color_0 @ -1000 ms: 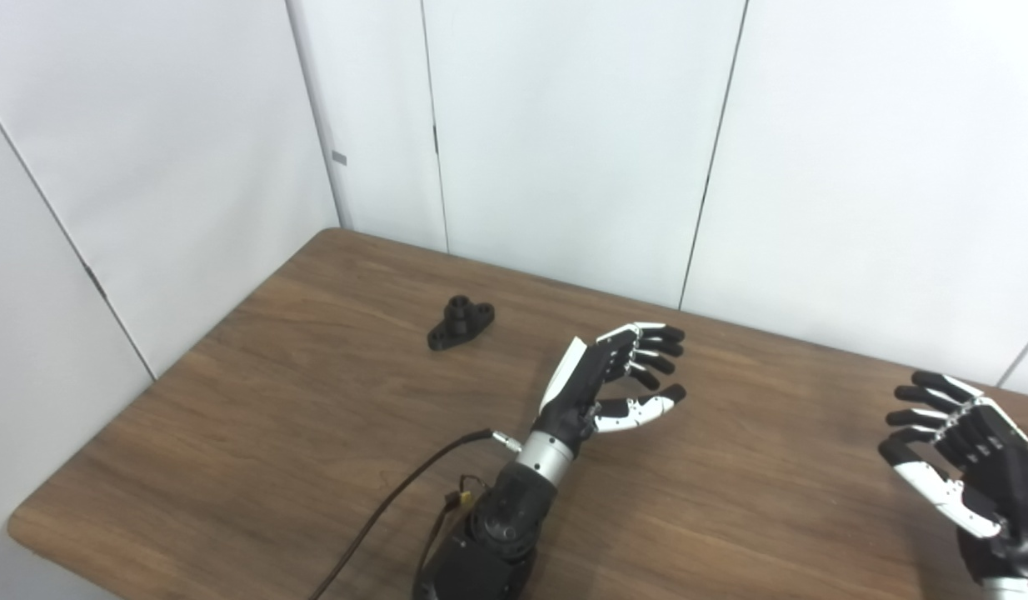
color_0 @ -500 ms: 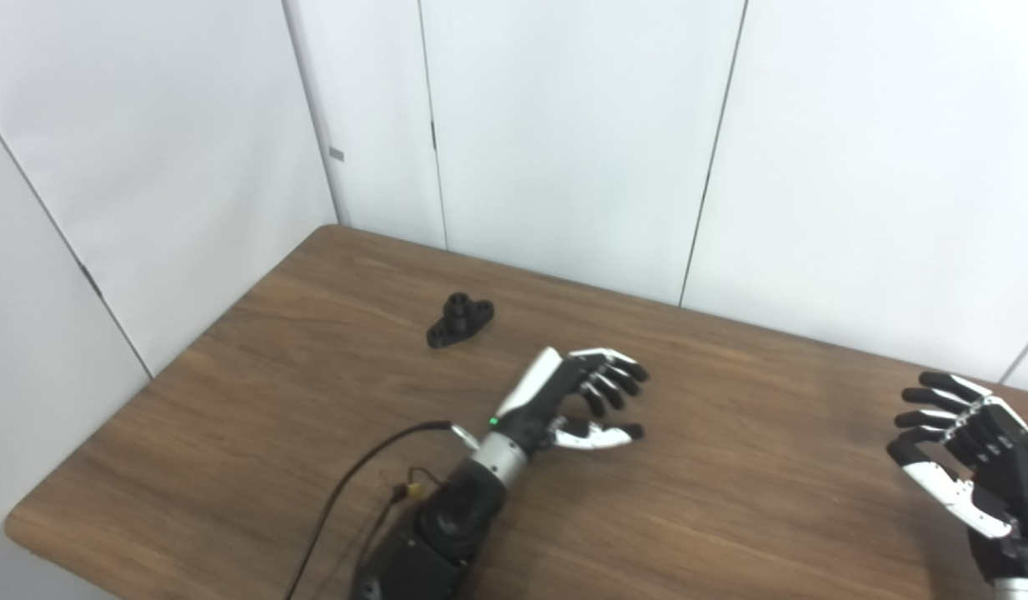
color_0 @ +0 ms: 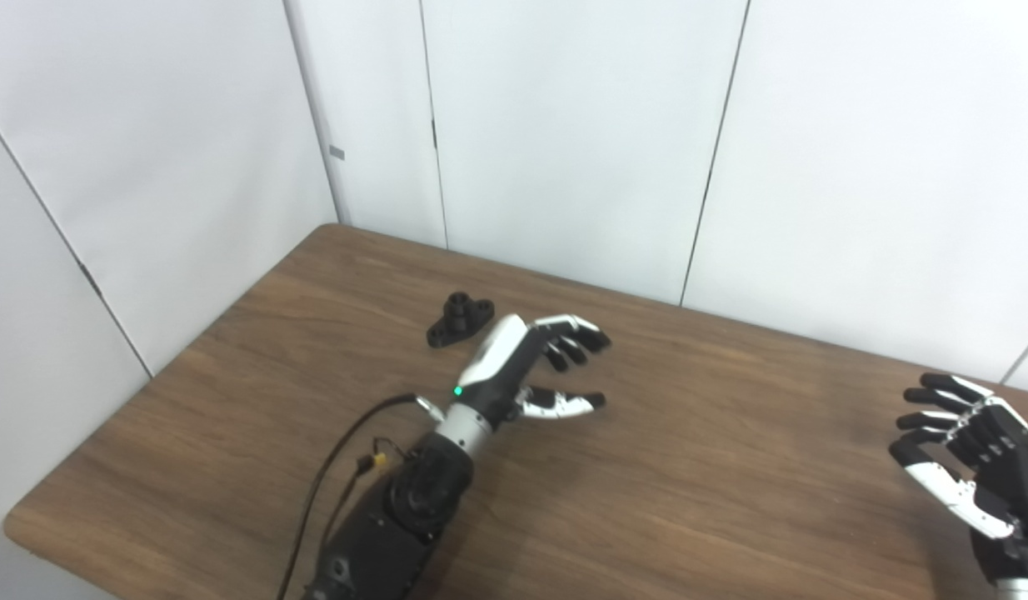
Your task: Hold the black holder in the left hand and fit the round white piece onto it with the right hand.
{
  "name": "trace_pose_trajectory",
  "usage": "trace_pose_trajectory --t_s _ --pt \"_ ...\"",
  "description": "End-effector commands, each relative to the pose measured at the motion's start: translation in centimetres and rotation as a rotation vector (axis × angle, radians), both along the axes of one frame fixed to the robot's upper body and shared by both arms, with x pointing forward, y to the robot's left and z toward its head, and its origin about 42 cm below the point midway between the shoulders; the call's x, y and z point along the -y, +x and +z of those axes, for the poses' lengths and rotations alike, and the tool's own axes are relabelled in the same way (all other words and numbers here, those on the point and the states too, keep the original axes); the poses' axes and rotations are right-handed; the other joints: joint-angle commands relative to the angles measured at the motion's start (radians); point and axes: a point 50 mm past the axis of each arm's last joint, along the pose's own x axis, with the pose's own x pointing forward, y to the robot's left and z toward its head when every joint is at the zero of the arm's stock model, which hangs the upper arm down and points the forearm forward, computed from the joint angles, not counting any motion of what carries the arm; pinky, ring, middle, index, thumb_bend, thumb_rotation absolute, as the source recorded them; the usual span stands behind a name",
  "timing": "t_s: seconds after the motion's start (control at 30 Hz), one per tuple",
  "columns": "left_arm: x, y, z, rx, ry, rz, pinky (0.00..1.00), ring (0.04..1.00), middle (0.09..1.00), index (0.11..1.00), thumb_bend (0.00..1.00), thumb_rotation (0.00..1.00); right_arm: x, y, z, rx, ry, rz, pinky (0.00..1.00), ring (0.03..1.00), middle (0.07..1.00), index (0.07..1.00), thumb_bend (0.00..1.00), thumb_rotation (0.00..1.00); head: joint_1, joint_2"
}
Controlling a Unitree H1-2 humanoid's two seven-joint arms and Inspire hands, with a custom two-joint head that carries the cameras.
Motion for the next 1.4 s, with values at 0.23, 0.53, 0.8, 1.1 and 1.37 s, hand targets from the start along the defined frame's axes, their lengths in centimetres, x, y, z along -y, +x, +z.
trace_pose_trajectory --t_s 0.23,0.53,0.8,1.1,1.37 --pt "-2.0 0.9 4.8 0.199 0.059 0.076 0.56 0.677 0.704 0.671 0.71 0.04 1.1 -3.2 -5.1 -0.145 0.003 -0.038 0.46 0.547 0.645 0.674 0.64 0.32 0.0 0.004" --pt "-3.5 0.6 7.0 0.228 0.139 0.191 0.58 0.735 0.764 0.675 0.73 0.11 1.0 -3.5 -5.1 -0.142 0.012 -0.044 0.47 0.566 0.653 0.682 0.63 0.3 0.004 0.005" --pt "-4.4 0.4 8.1 0.226 0.206 0.35 0.73 0.896 0.897 0.719 0.8 0.13 0.9 -3.5 -5.2 -0.143 0.019 -0.044 0.45 0.551 0.653 0.682 0.65 0.32 0.005 0.009" --pt "-6.2 0.7 7.9 0.183 0.293 0.477 0.84 1.0 0.99 0.667 0.83 0.26 1.0 -3.6 -5.1 -0.139 0.019 -0.048 0.46 0.559 0.651 0.68 0.62 0.31 0.005 0.016" --pt "-7.0 1.0 7.2 0.093 0.331 0.584 0.98 1.0 1.0 0.751 0.93 0.34 1.1 -3.6 -5.1 -0.14 0.02 -0.042 0.45 0.559 0.651 0.678 0.62 0.33 0.007 0.018"
